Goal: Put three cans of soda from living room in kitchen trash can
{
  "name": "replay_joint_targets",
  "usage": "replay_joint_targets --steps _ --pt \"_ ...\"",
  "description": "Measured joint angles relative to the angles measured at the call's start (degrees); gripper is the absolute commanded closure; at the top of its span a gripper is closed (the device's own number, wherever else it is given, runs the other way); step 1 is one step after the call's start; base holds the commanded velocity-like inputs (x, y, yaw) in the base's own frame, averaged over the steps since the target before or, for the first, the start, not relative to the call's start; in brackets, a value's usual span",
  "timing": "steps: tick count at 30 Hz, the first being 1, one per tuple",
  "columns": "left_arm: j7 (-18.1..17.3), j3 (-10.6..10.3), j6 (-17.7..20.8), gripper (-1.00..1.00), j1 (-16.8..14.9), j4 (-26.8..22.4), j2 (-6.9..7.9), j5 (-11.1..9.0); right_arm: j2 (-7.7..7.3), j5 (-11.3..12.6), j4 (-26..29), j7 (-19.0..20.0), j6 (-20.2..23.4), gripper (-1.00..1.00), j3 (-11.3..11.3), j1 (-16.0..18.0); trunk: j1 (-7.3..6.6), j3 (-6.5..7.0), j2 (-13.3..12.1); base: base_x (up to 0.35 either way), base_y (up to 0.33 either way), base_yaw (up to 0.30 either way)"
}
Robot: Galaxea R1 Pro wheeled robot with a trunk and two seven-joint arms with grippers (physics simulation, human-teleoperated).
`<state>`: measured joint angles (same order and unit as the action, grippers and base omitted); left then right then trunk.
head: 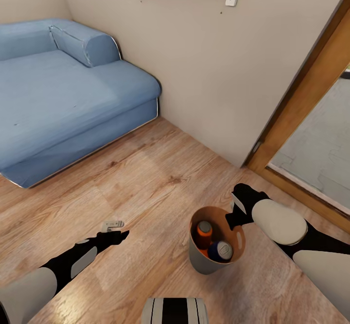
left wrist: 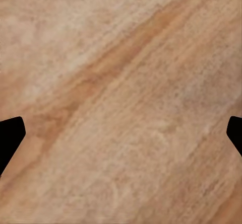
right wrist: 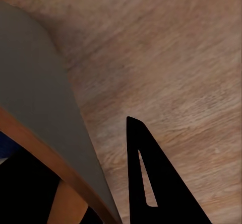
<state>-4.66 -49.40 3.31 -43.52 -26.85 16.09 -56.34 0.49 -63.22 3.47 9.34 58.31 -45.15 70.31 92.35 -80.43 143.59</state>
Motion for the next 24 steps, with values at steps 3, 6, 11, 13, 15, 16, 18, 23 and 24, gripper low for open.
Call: replay_joint_targets --steps 3,6,11,13,15,16,18,23,24 --pt "0.0 0.0 -0.3 -1.0 0.0 0.0 0.0 0.0 -0.03 -0.2 0.0 0.0 0.0 1.0 0.2 -0.1 0.0 0.0 0.0 0.0 0.0 0.0" --pt "0.0 0.0 -0.4 -1.0 0.0 0.0 0.0 0.0 -0.04 -0.3 0.0 0.0 0.0 1.0 0.3 -0.1 0.0 0.0 0.0 0.0 0.0 0.0" --pt "0.0 0.0 -0.4 -1.0 0.0 0.3 -0.26 0.0 -0.07 0.3 -0.1 0.1 0.3 1.0 0.6 0.4 0.07 -0.87 0.1 0.0 0.0 0.0" --pt "0.0 0.0 -0.4 -1.0 0.0 0.6 -0.35 0.0 -0.08 0.4 -0.1 0.1 0.3 1.0 0.6 0.4 0.07 -0.87 0.1 0.0 0.0 0.0" --pt "0.0 0.0 -0.4 -1.0 0.0 0.8 -0.39 0.0 -0.05 0.2 -0.1 0.1 0.3 1.0 0.5 0.4 0.07 -0.87 0.1 0.0 0.0 0.0" --pt "0.0 0.0 -0.4 -1.0 0.0 0.9 -0.41 0.0 -0.05 0.2 -0.1 0.1 0.3 1.0 0.5 0.4 0.07 -0.87 0.1 0.0 0.0 0.0" --pt "0.0 0.0 -0.4 -1.0 0.0 1.0 -0.42 0.0 -0.03 0.2 -0.1 0.1 0.3 1.0 0.5 0.4 0.07 -0.87 0.1 0.0 0.0 0.0" --pt "0.0 0.0 -0.5 -1.0 0.0 1.0 -0.67 0.0 -0.07 0.4 -0.1 0.1 0.3 1.0 0.7 0.4 0.07 -0.87 0.1 0.0 0.0 0.0" --pt "0.0 0.0 -0.5 -1.0 0.0 1.1 -0.71 0.0 -0.07 0.4 -0.1 0.1 0.3 1.0 0.7 0.4 0.07 -0.87 0.1 0.0 0.0 0.0"
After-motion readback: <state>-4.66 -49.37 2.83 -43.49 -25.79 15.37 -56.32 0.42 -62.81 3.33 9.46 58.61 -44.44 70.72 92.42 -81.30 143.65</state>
